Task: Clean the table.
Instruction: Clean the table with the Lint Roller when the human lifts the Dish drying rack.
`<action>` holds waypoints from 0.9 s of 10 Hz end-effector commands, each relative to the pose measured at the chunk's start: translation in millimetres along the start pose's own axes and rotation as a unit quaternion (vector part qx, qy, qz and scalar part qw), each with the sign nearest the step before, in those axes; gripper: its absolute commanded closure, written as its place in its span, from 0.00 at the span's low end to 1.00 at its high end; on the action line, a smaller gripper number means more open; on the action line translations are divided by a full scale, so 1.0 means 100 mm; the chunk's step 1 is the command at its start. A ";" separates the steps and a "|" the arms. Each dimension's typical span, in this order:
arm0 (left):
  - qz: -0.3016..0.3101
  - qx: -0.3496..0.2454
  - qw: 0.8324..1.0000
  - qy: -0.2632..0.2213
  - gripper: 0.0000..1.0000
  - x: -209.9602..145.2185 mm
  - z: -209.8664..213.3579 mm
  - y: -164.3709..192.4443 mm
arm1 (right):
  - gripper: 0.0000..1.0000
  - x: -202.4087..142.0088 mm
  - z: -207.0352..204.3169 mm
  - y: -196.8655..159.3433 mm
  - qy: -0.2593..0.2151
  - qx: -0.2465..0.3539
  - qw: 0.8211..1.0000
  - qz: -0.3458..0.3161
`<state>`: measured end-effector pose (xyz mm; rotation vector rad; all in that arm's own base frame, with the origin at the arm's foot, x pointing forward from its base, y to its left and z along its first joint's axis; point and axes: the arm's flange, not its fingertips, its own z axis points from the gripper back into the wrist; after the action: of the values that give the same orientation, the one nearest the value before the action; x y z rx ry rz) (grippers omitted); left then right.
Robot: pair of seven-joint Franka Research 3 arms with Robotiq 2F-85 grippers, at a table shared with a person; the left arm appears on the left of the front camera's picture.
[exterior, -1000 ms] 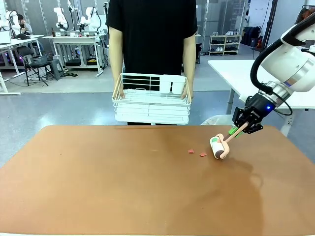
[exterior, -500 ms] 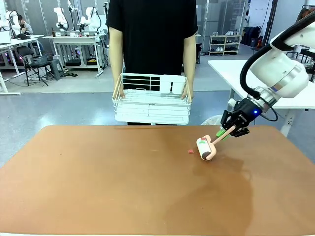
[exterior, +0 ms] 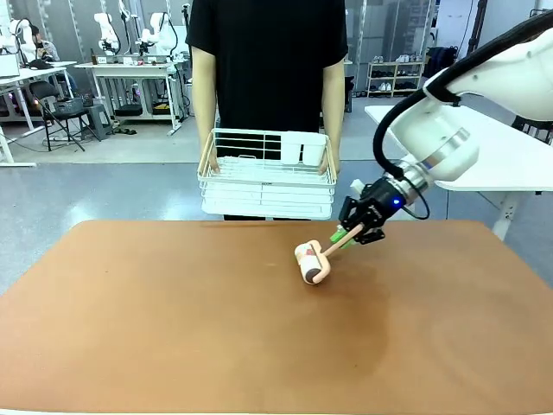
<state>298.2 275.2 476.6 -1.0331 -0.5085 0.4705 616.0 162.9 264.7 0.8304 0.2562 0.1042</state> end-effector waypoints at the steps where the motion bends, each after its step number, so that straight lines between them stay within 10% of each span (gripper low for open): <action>1: -0.011 -0.006 1.000 0.003 0.00 0.00 0.04 0.01 | 0.79 0.19 -0.27 0.00 0.001 -0.044 0.999 -0.002; 9: -0.011 -0.006 1.000 0.003 0.00 0.00 0.04 0.01 | 0.79 -0.45 0.42 0.51 -0.115 -0.022 0.993 0.031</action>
<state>297.9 275.5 476.5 -1.0331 -0.5089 0.4712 612.2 167.2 317.5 0.7853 0.0963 0.1004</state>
